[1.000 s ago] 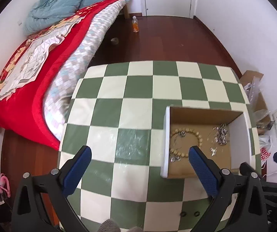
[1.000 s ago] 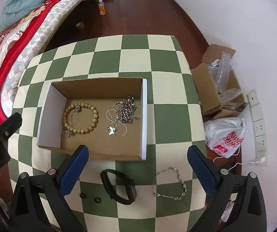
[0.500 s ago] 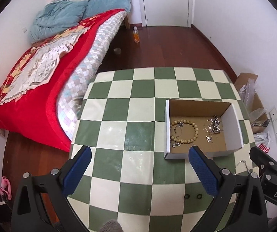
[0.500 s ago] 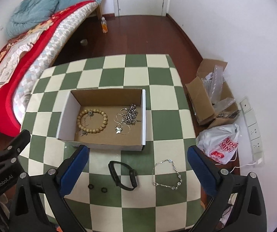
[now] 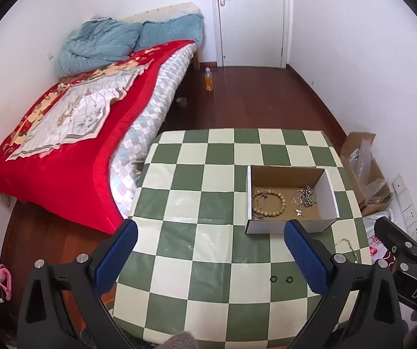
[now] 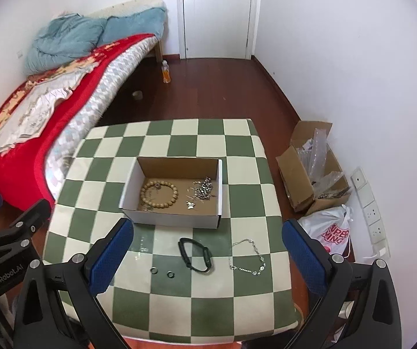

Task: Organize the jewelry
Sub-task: 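Lift both tools away from the box, then grasp the black watch band with the left tool while the right reaches toward the rhinestone necklace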

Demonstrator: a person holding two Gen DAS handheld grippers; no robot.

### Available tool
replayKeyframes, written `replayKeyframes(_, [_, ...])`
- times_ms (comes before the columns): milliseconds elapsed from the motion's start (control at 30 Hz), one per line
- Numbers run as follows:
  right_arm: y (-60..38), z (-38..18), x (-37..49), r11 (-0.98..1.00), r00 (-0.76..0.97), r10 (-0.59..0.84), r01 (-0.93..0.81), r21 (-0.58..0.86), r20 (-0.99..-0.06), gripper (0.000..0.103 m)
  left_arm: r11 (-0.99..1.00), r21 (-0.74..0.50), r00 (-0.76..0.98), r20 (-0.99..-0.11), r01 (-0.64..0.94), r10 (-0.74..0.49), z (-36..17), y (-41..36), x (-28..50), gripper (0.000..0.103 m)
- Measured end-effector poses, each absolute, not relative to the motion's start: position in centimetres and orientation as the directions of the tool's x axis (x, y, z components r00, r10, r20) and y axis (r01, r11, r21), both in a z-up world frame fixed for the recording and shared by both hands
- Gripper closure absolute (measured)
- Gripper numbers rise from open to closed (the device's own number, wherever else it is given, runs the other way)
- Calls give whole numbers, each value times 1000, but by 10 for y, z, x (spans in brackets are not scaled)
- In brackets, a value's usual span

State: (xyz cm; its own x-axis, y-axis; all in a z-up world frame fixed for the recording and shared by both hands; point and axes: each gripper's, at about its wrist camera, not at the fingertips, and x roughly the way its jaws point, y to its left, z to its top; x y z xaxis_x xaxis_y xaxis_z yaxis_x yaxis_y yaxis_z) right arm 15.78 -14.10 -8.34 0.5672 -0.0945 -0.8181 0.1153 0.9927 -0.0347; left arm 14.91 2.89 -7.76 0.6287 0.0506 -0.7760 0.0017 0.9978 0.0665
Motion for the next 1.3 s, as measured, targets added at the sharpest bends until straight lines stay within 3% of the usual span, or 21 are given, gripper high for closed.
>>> replayKeyframes(167, [-143,-75,142,993,577,-43,111,26,-816,0,994,103,657,-748,-33,100,-66,28,133,0])
replayKeyframes(333, [-166,-100,132,985,525,-42,162,52,-850,2,991,132,666,-736,-29,118,-79,20,129,0])
replayKeyframes(367, [-172,-108,132,984,516,-39,170,58,-856,6,991,132,655,-747,-25,116,-87,18,130,0])
replayKeyframes(433, [-187,-127,130,979,487,-15,183,85,-874,40,992,124,620,-777,-17,108,-104,15,133,0])
replayKeyframes(500, [-206,-152,129,972,438,-17,217,88,-899,53,989,146,590,-797,-16,127,-124,10,137,0])
replayKeyframes(700, [-259,-223,135,947,317,-21,310,83,-948,53,985,171,476,-867,9,146,-181,-10,157,0])
replayKeyframes(1033, [-289,-308,163,938,173,-53,347,11,-983,53,996,17,288,-958,91,-10,-250,-67,199,2])
replayKeyframes(1233, [-291,-318,171,938,178,-72,347,-6,-981,53,991,3,210,-977,135,-25,-277,-94,211,25])
replayKeyframes(1300, [-289,-319,173,941,180,-83,339,-18,-980,56,989,3,203,-979,146,-27,-281,-98,211,25])
